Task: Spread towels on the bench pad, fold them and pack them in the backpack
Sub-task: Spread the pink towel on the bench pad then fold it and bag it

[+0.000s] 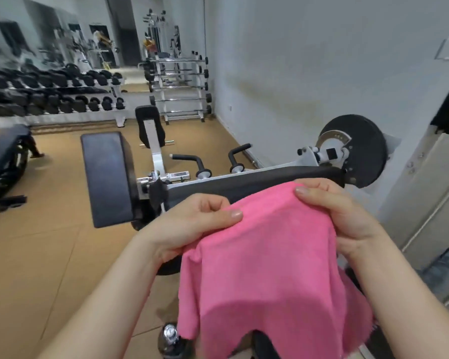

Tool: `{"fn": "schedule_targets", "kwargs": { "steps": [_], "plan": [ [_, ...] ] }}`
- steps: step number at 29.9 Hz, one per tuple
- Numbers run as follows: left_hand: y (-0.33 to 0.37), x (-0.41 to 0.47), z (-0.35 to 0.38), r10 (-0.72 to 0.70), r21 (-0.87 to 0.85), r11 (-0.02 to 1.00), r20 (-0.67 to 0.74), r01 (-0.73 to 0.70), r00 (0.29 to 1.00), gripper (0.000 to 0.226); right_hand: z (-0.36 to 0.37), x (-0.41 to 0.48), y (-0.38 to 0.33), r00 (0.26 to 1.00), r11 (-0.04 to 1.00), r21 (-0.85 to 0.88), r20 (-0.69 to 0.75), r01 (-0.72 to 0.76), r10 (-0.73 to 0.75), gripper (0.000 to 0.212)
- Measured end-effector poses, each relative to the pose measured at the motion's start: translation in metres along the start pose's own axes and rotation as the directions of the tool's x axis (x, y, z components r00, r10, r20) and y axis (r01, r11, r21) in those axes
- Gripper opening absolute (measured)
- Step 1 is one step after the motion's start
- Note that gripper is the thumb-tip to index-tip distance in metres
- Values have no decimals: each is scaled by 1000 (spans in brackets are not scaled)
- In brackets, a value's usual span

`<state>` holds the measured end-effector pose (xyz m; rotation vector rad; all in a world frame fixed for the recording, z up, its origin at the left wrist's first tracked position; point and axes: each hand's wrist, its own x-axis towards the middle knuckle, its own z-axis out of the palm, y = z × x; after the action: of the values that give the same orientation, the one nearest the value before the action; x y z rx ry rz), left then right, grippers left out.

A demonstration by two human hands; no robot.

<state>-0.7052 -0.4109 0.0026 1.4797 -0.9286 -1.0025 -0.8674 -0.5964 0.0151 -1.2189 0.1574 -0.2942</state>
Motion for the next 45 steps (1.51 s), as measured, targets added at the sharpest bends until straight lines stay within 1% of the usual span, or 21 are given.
{"fn": "schedule_targets", "kwargs": {
  "steps": [2,5,8,9,11,12,14,15,17,19,21,23,25,29,32,34,36,38,40,43,45],
  "plan": [
    [-26,-38,-40,-51,38,998,-105,56,993,58,42,23,24,995,971,229,-46,-72,85,49],
    [-63,-94,-88,-112,-81,993,-336,90,935,38,101,46,63,950,830,512,-80,-222,303,25],
    [-99,-137,-123,-183,-120,983,-595,138,783,21,150,60,106,926,834,414,69,-364,370,23],
    [-112,-149,-132,-141,31,973,-702,229,698,14,166,66,122,927,871,320,96,-373,362,26],
    [-129,-171,-146,123,420,777,-832,469,542,19,201,80,150,924,916,144,137,-374,356,34],
    [-133,-182,-151,263,520,707,-823,480,503,28,219,87,163,912,914,101,166,-394,375,37],
    [-130,-203,-157,373,541,772,-810,333,452,27,254,105,186,881,887,104,215,-449,421,41],
    [-125,-211,-158,358,487,845,-820,219,446,20,269,115,195,872,874,132,227,-468,433,45],
    [-115,-221,-161,239,317,946,-815,62,528,17,298,136,208,867,859,176,241,-480,435,49],
    [-118,-226,-175,122,227,967,-812,115,571,51,325,159,220,859,848,193,260,-493,441,46],
    [-128,-226,-202,123,268,924,-884,272,451,65,347,183,232,838,822,225,311,-523,448,48],
    [-135,-222,-236,242,356,842,-921,405,306,59,364,208,242,819,810,232,373,-538,437,49],
    [-137,-211,-275,375,458,738,-889,495,263,41,377,235,249,814,830,211,421,-516,399,52],
    [-122,-173,-359,359,443,678,-896,587,261,10,401,298,254,815,916,89,496,-391,300,53],
    [-113,-144,-423,77,194,896,-954,400,289,14,413,346,262,911,977,-96,354,-190,212,48],
    [-106,-123,-457,-116,-53,985,-909,165,399,13,417,376,276,970,953,-304,224,-19,90,37],
    [-101,-100,-484,-231,-243,969,-799,54,556,20,415,402,291,990,829,-548,134,108,-41,19],
    [-96,-78,-508,-279,-369,929,-656,24,702,25,405,425,302,993,691,-713,66,115,-98,9],
    [-94,-58,-541,-262,-415,909,-485,44,834,10,387,447,308,997,701,-713,-40,19,-68,13],
    [-104,-21,-600,-302,-213,946,-298,245,906,15,361,478,307,988,817,-562,-147,-130,56,24],
    [-119,9,-632,-278,270,876,-395,400,876,11,353,501,307,974,830,-519,-197,-203,114,30]
  ]
}}
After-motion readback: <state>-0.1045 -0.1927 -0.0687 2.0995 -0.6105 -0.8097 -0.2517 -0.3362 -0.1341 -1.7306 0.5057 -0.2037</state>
